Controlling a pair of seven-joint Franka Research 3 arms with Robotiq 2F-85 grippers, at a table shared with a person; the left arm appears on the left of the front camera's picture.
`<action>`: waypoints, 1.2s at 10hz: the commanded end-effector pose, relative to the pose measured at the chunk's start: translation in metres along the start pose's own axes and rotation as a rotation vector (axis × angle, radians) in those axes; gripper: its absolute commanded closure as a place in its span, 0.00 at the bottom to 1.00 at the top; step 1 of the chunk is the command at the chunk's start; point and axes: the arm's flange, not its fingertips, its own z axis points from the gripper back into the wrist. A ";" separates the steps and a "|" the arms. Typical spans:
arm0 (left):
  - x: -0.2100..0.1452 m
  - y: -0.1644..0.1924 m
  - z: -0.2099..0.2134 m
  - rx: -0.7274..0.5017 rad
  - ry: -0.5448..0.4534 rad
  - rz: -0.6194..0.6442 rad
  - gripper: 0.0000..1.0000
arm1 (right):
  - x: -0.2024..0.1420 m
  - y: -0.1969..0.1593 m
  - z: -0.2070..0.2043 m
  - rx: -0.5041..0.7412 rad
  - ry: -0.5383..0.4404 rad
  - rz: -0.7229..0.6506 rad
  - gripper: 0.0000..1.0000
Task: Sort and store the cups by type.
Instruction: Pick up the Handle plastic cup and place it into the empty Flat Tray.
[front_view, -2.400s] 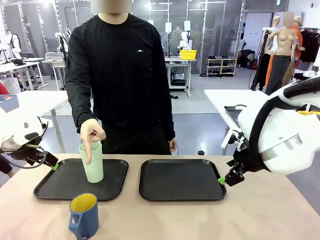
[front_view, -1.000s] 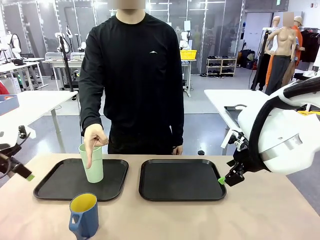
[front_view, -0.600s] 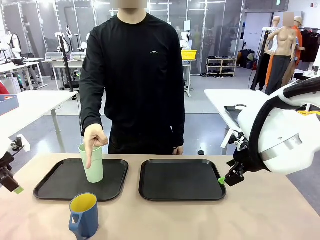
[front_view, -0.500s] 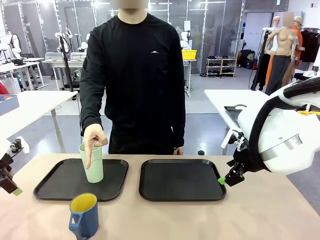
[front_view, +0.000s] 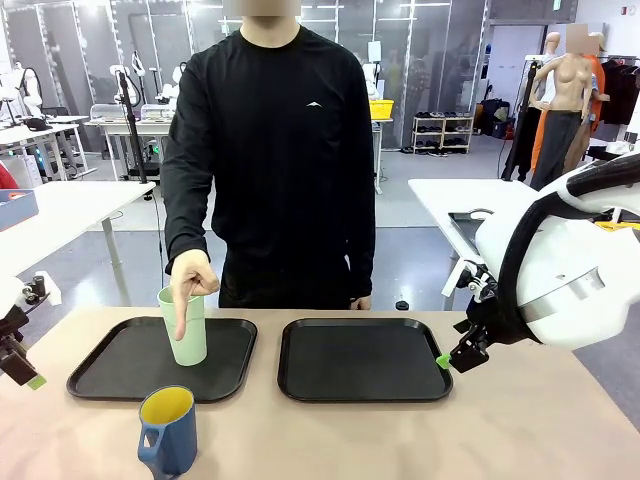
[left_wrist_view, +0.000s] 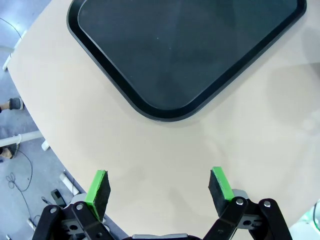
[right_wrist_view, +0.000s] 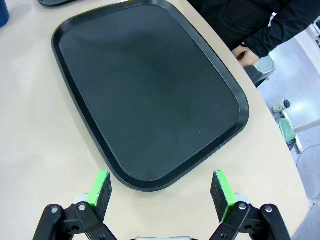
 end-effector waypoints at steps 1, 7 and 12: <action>0.000 0.000 0.000 0.000 0.000 0.000 0.00 | 0.001 0.001 0.000 -0.001 0.000 0.000 0.00; -0.061 -0.017 -0.035 -0.037 -0.031 -0.288 0.00 | 0.001 0.001 0.000 -0.001 0.000 0.000 0.00; -0.084 -0.056 -0.045 -0.320 -0.097 -0.502 0.00 | 0.001 0.001 0.000 -0.001 0.000 0.000 0.00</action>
